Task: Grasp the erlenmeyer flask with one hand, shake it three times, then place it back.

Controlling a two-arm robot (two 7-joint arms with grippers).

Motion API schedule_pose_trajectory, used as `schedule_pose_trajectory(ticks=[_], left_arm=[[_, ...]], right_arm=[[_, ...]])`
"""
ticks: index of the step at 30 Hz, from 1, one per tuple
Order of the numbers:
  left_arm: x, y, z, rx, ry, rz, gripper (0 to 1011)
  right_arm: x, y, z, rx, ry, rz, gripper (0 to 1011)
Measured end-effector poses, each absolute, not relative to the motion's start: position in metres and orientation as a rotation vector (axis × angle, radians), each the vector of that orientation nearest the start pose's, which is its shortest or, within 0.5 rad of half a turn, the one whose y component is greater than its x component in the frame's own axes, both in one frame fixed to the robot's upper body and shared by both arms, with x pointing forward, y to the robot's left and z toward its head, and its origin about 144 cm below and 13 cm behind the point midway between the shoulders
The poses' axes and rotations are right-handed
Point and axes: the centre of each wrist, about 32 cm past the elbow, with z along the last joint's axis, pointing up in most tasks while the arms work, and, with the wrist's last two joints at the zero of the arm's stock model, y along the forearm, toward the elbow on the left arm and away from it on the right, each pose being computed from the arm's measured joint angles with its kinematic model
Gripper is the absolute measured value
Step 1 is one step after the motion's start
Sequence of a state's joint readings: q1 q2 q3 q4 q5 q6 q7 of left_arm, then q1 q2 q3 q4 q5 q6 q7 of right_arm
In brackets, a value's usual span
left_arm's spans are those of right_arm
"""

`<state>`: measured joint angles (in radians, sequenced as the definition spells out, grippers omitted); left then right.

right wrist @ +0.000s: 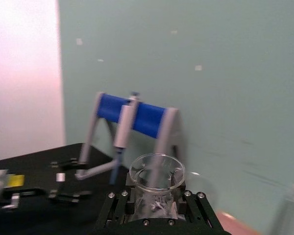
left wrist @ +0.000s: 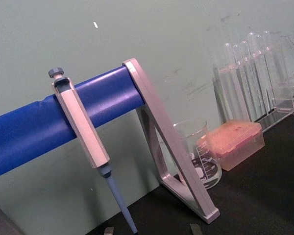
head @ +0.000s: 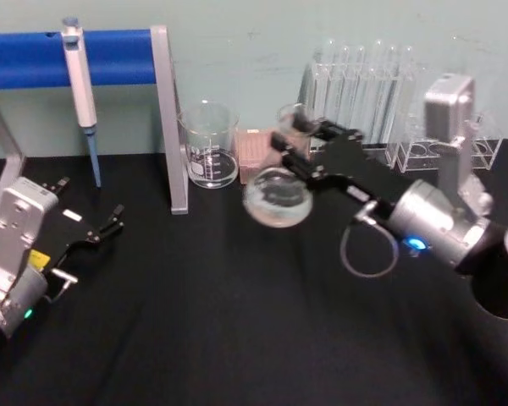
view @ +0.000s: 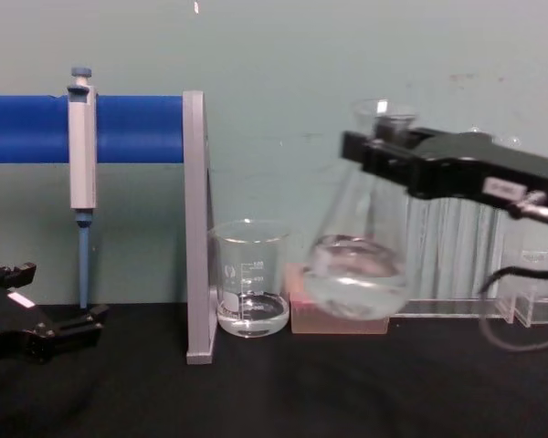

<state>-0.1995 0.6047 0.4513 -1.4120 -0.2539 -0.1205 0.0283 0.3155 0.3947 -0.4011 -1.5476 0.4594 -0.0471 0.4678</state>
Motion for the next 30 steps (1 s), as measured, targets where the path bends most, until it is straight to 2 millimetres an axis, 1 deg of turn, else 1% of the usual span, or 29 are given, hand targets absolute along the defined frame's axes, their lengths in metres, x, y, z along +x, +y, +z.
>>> schedule_pose_trajectory(ticks=[1,4,7,8,12,16,23,30], left_arm=[[0.489,0.31,1.14,0.304,-0.285,1.248,1001],[0.489,0.31,1.14,0.304,-0.285,1.248,1001],[0.489,0.31,1.14,0.304,-0.285,1.248,1001],[0.489,0.31,1.14,0.304,-0.285,1.248,1001],[0.489,0.31,1.14,0.304,-0.285,1.248,1001],[0.489,0.31,1.14,0.304,-0.285,1.248,1001],[0.489,0.31,1.14,0.304,-0.285,1.248,1001],[0.489,0.31,1.14,0.304,-0.285,1.248,1001]], right_arm=[[0.519,-0.233,1.22,0.101,-0.148,-0.78,449],[0.516,-0.242,1.221,0.101,-0.153,-0.836,450],[0.508,-0.257,1.22,0.095,-0.157,-0.931,450],[0.508,-0.257,1.22,0.095,-0.157,-0.931,449],[0.499,-0.275,1.22,0.083,-0.16,-1.034,450],[0.492,-0.286,1.219,0.076,-0.162,-1.095,450],[0.486,-0.293,1.219,0.073,-0.161,-1.141,450],[0.487,-0.286,1.218,0.074,-0.149,-1.101,450]])
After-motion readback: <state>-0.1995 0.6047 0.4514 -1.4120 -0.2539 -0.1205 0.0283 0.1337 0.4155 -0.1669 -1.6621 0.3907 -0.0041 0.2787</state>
